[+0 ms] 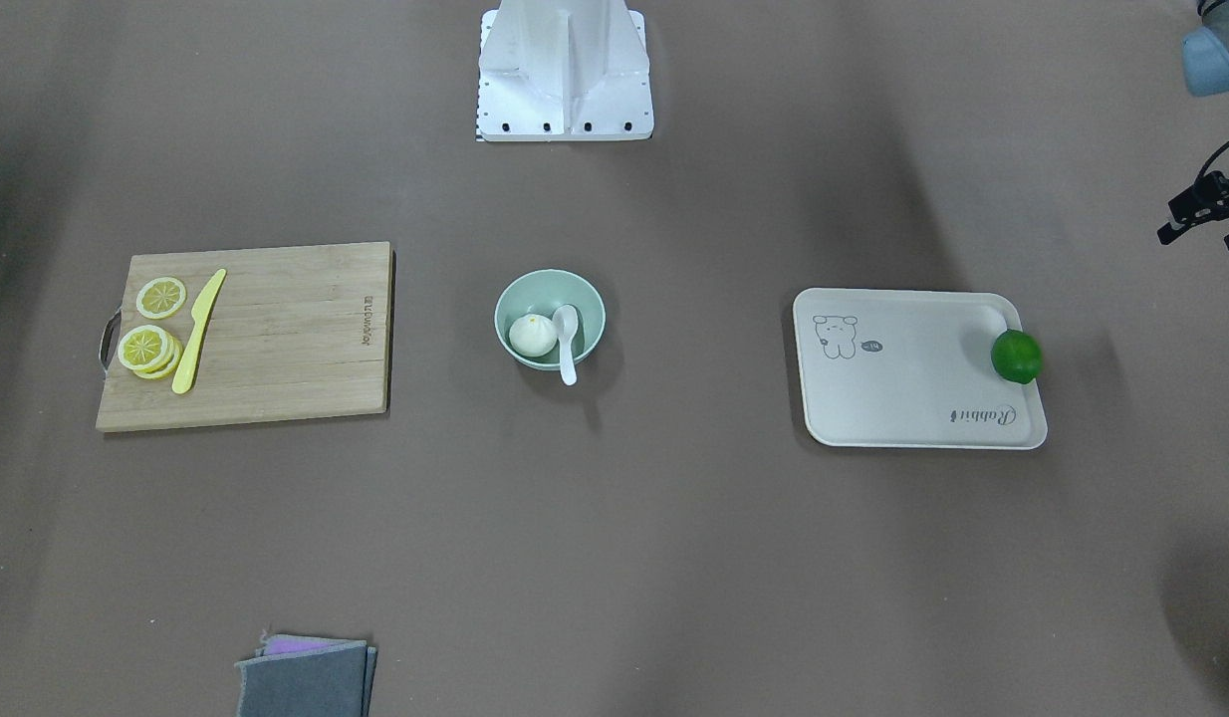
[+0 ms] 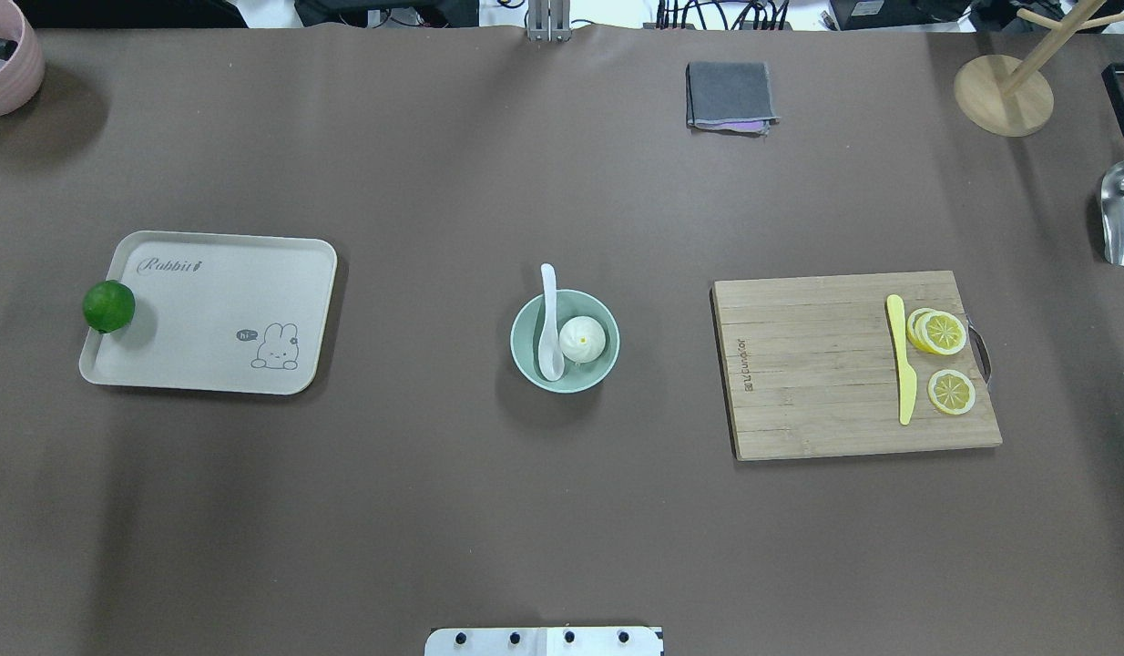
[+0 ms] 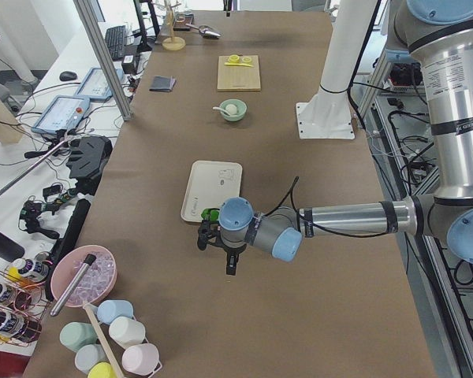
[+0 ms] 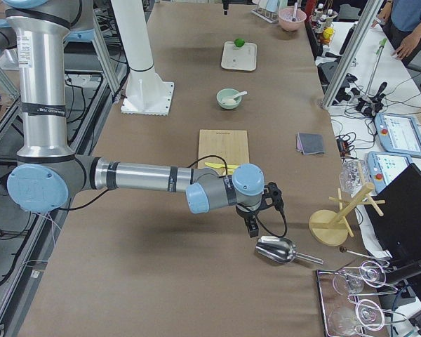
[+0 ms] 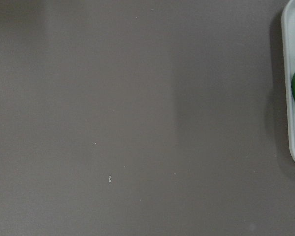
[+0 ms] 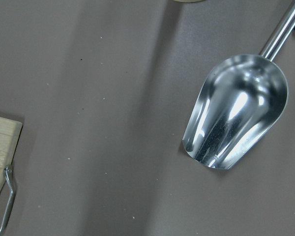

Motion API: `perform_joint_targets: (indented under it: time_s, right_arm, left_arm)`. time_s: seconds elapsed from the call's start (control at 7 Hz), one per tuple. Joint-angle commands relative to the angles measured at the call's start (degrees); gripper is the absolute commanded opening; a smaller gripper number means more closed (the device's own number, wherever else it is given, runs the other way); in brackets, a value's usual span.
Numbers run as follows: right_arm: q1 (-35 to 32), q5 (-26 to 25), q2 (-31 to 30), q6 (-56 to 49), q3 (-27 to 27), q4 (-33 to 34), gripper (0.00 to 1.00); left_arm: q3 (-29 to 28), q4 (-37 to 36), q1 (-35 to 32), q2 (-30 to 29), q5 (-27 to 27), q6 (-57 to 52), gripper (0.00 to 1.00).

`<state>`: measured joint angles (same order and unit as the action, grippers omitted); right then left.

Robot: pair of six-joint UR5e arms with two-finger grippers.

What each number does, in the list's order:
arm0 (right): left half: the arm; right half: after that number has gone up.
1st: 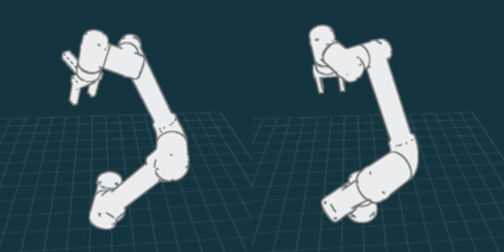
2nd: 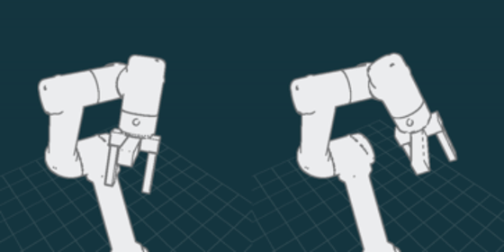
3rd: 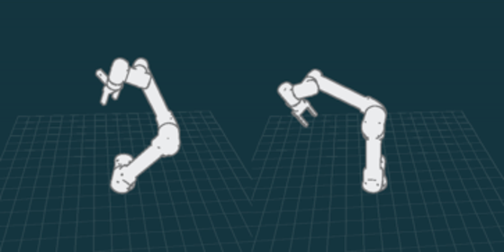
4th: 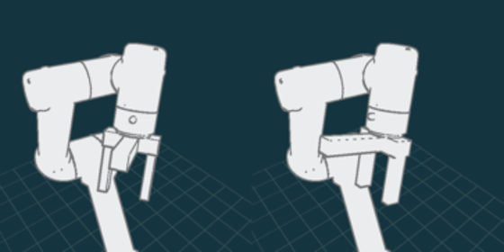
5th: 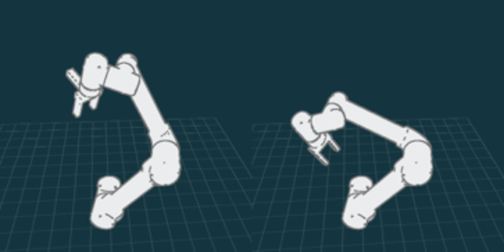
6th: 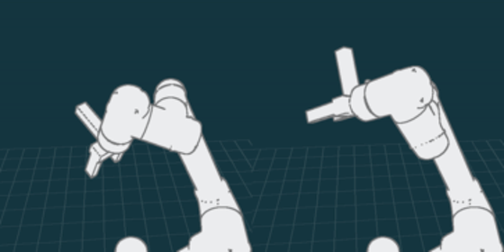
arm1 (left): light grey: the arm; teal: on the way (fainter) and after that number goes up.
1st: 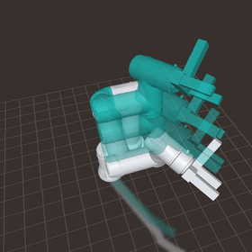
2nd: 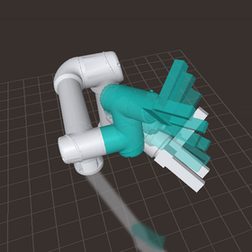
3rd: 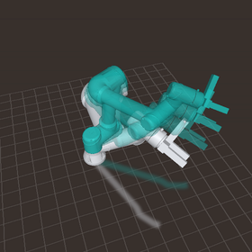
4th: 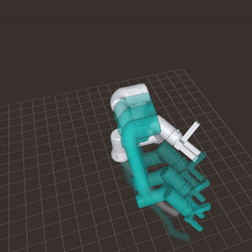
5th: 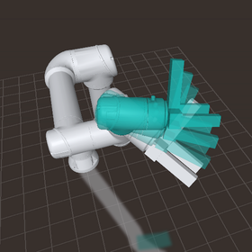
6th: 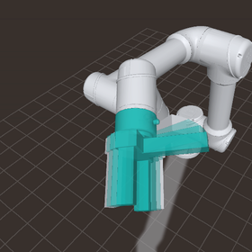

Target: Put spoon and bun in bowl

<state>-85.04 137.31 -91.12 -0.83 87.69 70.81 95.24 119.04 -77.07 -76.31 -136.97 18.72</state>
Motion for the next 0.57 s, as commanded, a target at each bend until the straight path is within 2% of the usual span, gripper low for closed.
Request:
perform_joint_targets:
  time_s: [0.0,0.43]
  right_arm:
    - [0.0,0.2,-1.9,0.0,0.0,-0.7,1.00]
    - [-0.7,-0.6,-2.7,-2.7,-0.4,-0.7,1.00]
  left_arm:
    - [0.6,-3.7,-5.2,-1.6,-4.5,0.0,0.99]
    - [9.4,-16.1,-9.6,-1.0,-4.8,-0.1,0.99]
